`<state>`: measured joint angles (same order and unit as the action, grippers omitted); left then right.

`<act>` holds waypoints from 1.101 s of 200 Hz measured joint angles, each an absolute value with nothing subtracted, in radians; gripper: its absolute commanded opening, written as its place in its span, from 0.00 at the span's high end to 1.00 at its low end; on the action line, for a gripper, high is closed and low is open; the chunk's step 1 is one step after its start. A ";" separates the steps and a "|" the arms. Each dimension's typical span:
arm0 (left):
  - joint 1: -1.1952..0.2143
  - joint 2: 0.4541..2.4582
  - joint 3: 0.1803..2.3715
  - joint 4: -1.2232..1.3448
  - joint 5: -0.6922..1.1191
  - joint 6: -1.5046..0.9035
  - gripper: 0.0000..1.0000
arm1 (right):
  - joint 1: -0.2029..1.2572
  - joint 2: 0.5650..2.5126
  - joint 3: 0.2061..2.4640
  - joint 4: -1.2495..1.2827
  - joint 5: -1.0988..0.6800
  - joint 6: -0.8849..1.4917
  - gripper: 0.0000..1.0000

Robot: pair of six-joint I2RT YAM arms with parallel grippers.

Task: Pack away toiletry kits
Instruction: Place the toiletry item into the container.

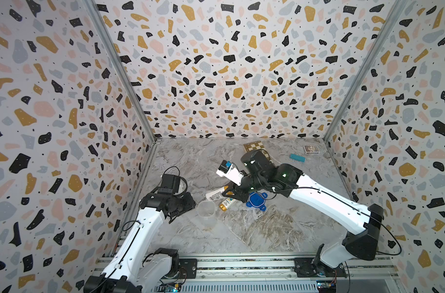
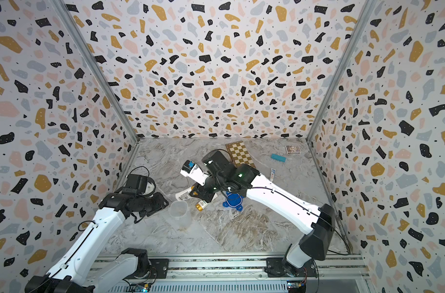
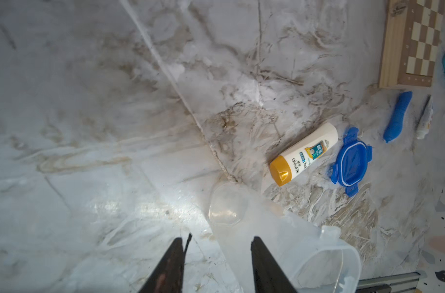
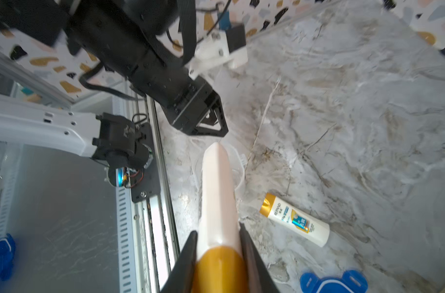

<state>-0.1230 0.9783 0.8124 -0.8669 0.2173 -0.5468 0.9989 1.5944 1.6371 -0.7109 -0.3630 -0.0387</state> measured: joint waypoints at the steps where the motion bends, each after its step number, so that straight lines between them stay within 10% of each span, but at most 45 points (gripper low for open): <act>1: -0.123 0.976 0.812 -0.868 0.216 -0.547 0.65 | 1.000 1.597 1.639 -0.713 -0.361 -0.040 0.88; 62: -0.113 0.954 0.785 -0.871 0.224 -0.591 0.91 | 1.044 1.760 1.772 -0.827 -0.274 -0.093 0.88; 189: -0.244 0.978 0.589 -0.694 0.314 -0.730 0.96 | 1.101 2.000 2.006 -0.990 -0.194 -0.182 0.86; 220: -0.243 0.980 0.587 -0.653 0.313 -0.738 0.96 | 1.114 2.079 2.070 -1.023 -0.180 -0.187 0.54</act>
<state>-0.2432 0.9798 0.5869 -0.6533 0.3130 -0.7376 1.1137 2.0792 2.0697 -1.0229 -0.1802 -0.1875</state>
